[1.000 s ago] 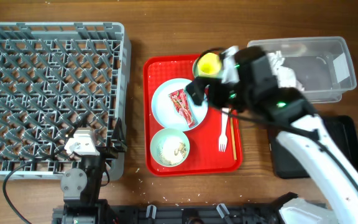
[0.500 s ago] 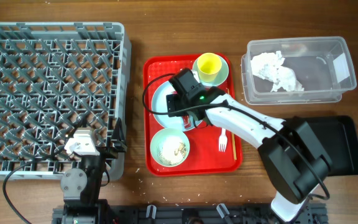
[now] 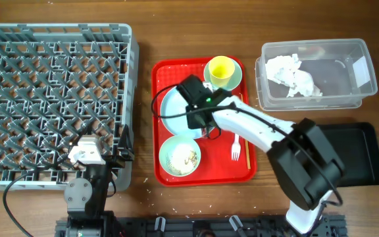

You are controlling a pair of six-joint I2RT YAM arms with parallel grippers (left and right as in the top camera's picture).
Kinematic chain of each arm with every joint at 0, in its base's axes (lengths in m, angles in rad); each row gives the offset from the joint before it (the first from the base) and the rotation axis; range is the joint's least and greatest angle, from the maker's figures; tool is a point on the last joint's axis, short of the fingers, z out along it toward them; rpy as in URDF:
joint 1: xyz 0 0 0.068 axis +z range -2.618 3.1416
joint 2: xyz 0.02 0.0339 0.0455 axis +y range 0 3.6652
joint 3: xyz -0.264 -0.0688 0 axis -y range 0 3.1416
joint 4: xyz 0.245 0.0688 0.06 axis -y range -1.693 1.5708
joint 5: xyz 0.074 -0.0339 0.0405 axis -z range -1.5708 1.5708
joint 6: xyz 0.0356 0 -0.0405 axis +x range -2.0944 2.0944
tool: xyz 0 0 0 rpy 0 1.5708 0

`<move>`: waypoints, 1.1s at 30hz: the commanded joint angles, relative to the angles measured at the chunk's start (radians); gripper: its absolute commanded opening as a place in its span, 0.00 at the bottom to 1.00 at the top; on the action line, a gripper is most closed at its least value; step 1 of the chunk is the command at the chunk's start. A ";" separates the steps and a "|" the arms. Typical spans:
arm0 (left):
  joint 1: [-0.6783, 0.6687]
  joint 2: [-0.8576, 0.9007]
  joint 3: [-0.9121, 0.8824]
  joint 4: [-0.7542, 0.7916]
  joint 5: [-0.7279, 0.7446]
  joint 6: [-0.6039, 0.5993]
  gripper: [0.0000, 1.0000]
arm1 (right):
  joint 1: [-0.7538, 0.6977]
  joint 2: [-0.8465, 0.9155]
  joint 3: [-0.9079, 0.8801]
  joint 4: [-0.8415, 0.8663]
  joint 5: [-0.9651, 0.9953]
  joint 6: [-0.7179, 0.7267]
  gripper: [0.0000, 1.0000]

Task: Sort waste into correct bins and load items into the dishwasher rack
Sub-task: 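Move the wrapper to the clear bin and drop it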

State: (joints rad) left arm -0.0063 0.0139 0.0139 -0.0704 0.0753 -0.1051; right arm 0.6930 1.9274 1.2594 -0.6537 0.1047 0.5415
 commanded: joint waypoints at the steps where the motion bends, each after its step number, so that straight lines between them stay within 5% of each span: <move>1: 0.006 -0.007 -0.008 -0.001 -0.006 0.023 1.00 | -0.067 -0.137 0.118 -0.053 -0.008 0.016 0.04; 7: 0.006 -0.007 -0.008 -0.001 -0.006 0.023 1.00 | -0.369 -0.357 0.142 -0.101 0.000 0.008 0.04; 12: 0.006 -0.007 -0.008 -0.001 -0.006 0.023 1.00 | -0.673 -0.345 0.140 -0.113 0.071 0.009 0.09; 15: 0.006 -0.007 -0.008 -0.001 -0.006 0.023 1.00 | -0.769 -0.312 0.140 -0.072 0.071 0.008 0.43; 18: 0.006 -0.007 -0.008 -0.001 -0.006 0.023 1.00 | -0.806 -0.296 0.140 -0.047 0.034 0.006 0.97; 28: 0.006 -0.007 -0.008 -0.001 -0.006 0.023 1.00 | -0.808 -0.484 0.140 -0.165 -0.479 -0.097 0.97; 33: 0.006 -0.007 -0.008 -0.001 -0.006 0.023 1.00 | -0.808 -0.761 0.140 -0.519 -0.211 -0.087 1.00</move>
State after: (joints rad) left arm -0.0063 0.0135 0.0139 -0.0704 0.0753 -0.1051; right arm -0.1150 1.2461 1.3991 -1.0679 -0.2687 0.4583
